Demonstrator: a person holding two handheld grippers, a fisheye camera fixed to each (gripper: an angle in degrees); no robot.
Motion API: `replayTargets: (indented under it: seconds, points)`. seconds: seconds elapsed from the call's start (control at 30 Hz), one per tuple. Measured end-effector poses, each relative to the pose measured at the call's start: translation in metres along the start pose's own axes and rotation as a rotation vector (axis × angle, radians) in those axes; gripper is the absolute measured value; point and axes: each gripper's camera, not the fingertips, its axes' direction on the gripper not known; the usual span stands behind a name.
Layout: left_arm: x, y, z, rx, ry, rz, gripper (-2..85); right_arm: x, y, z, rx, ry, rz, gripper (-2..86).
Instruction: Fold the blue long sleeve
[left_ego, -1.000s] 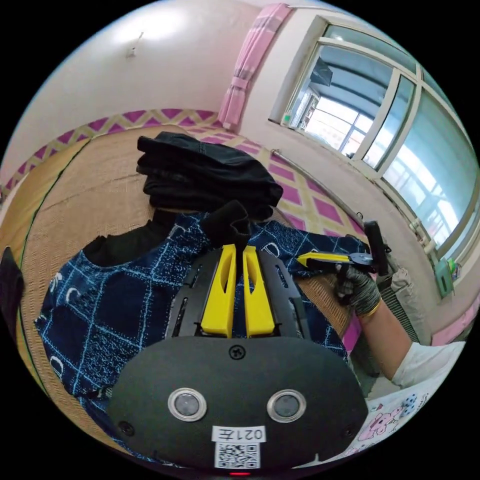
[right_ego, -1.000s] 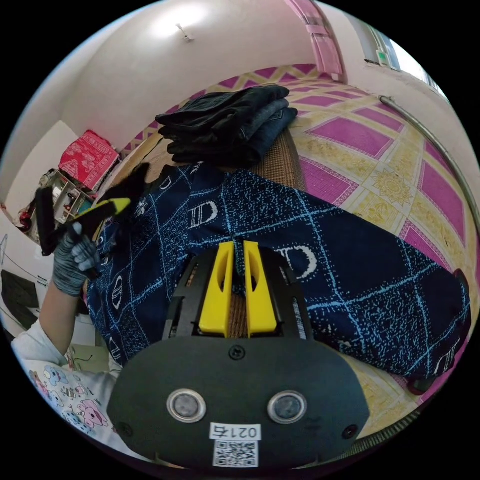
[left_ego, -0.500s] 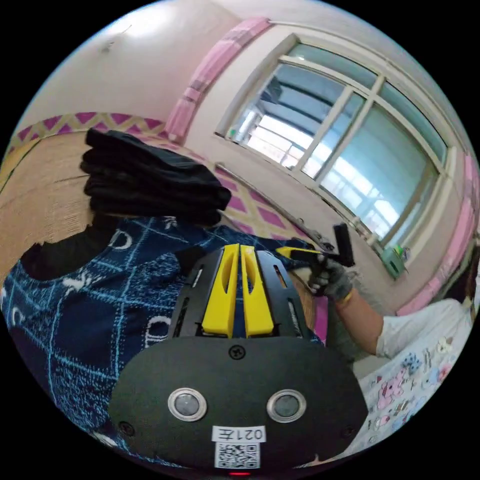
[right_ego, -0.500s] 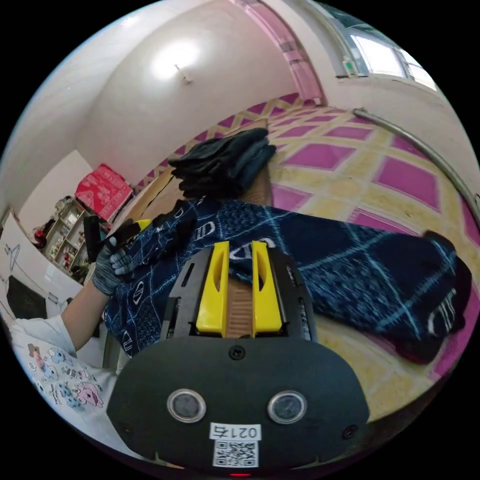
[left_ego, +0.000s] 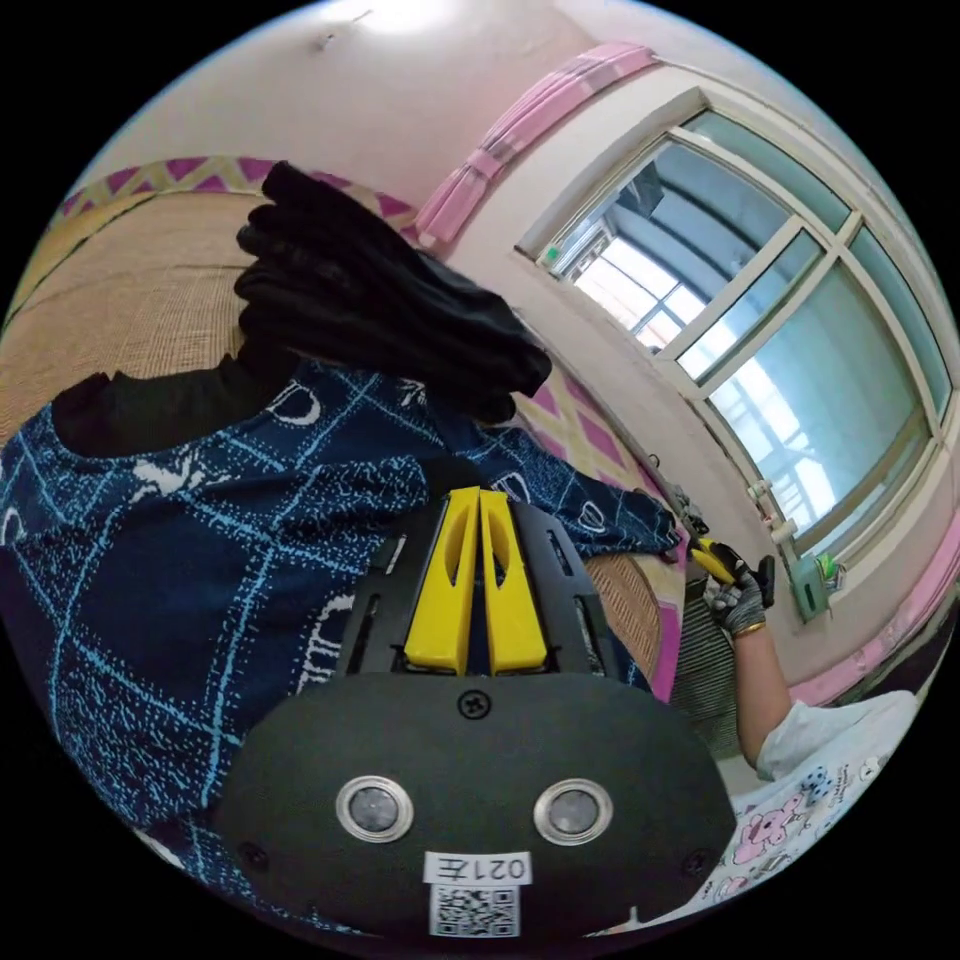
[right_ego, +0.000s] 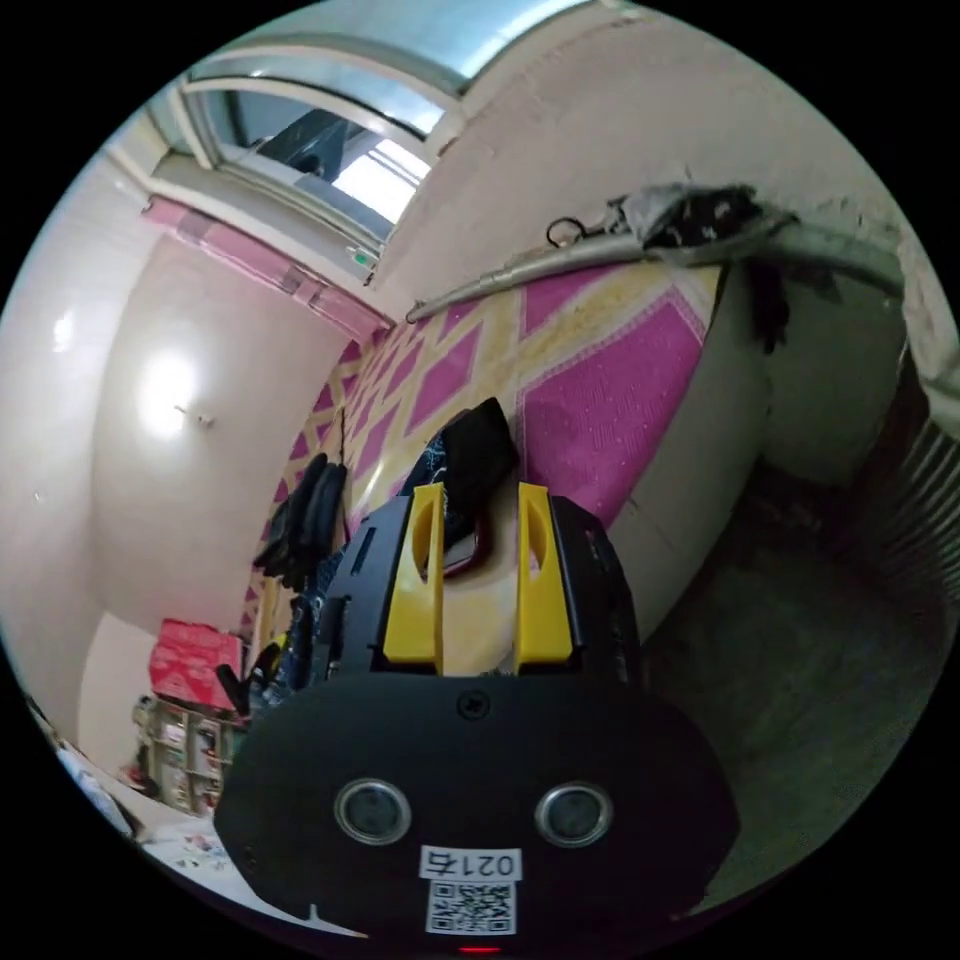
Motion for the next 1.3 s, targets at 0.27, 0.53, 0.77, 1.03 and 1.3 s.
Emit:
replayTargets:
  seconds: [0.27,0.53,0.77,1.03,1.3]
  points:
    - [0.013,0.035,-0.095,0.026,0.021,0.070,-0.9,-0.007,0.005,0.030,0.057,-0.156,0.133,3.9]
    - [-0.012,0.091,-0.249,0.080,-0.063,0.051,-0.9,-0.297,0.078,0.039,0.051,-0.141,-0.635,0.6]
    - [-0.031,0.145,-0.360,0.124,-0.107,0.015,-0.9,-0.554,0.285,0.131,-0.149,-0.238,-1.186,0.4]
    - [-0.060,0.202,-0.483,0.186,-0.149,-0.082,-0.9,-0.626,0.535,0.303,-0.596,-0.251,-1.388,0.4]
    - [-0.081,0.228,-0.572,0.242,-0.182,-0.163,-0.9,-0.660,0.614,0.315,-0.591,-0.360,-1.427,0.8]
